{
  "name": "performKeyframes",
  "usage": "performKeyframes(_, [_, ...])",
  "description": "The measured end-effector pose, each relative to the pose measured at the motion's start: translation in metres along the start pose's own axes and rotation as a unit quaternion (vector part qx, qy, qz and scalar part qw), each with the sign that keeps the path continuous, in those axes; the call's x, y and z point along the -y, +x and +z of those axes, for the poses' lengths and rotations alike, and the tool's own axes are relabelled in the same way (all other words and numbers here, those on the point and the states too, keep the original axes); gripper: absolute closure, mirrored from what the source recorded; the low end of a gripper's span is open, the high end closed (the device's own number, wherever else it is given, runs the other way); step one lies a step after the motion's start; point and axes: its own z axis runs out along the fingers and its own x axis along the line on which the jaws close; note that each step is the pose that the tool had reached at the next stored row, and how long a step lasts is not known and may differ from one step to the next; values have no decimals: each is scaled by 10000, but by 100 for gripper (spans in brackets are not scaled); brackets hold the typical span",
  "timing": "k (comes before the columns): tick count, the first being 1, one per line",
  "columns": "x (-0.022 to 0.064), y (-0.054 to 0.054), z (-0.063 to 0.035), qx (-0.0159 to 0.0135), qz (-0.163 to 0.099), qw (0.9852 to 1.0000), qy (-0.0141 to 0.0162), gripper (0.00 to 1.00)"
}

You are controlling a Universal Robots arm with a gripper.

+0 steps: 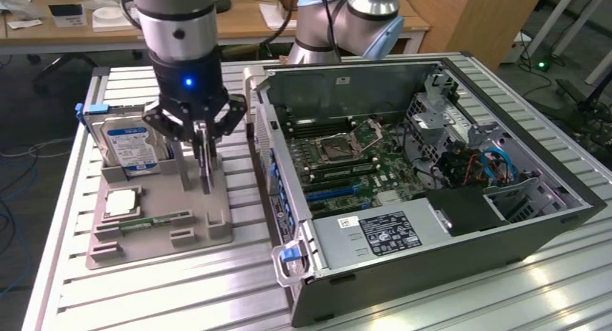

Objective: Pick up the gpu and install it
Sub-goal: 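Pick up the gpu and move the gpu toward the slot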

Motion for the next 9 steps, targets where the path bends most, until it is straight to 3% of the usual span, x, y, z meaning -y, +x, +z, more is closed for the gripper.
performKeyframes(9, [-13,-6,-407,0,0,10000,-2,72])
